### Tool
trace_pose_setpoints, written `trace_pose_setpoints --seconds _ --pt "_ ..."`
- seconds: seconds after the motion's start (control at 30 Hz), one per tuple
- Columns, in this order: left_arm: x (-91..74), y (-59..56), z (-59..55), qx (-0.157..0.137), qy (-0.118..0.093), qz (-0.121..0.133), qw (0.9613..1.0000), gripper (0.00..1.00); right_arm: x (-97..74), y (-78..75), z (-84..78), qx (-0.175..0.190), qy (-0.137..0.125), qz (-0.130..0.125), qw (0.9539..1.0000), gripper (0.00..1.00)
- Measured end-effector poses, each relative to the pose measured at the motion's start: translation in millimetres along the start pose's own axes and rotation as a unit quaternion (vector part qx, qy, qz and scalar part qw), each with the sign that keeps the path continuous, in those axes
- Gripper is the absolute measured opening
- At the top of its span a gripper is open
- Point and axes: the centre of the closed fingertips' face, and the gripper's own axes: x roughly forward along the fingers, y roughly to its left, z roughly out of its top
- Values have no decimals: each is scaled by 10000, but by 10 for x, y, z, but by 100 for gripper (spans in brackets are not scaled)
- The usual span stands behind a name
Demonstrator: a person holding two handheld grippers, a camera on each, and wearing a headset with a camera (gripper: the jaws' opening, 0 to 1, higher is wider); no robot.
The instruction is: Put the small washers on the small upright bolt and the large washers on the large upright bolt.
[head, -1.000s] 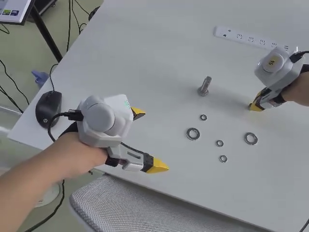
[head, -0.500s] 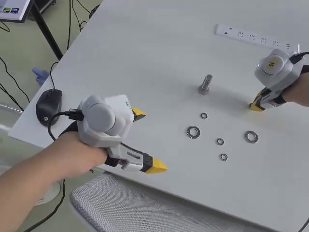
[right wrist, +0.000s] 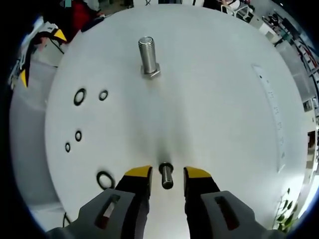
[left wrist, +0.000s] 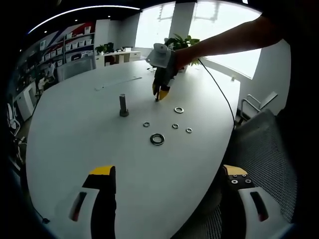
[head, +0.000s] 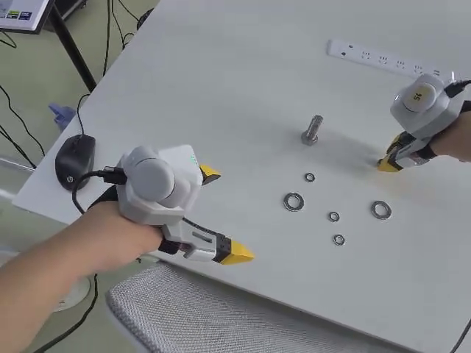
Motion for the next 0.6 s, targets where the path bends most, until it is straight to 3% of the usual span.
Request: trace_pose_setpoints --seconds 0.33,0.6 --pt "-11 -6 58 -7 -107 -4 9999 86 -189 4 32 -26 -27 -68 10000 27" --pt "-59 -64 134 121 -169 -11 9998 86 -468 88 99 153 -138 -194 9996 27"
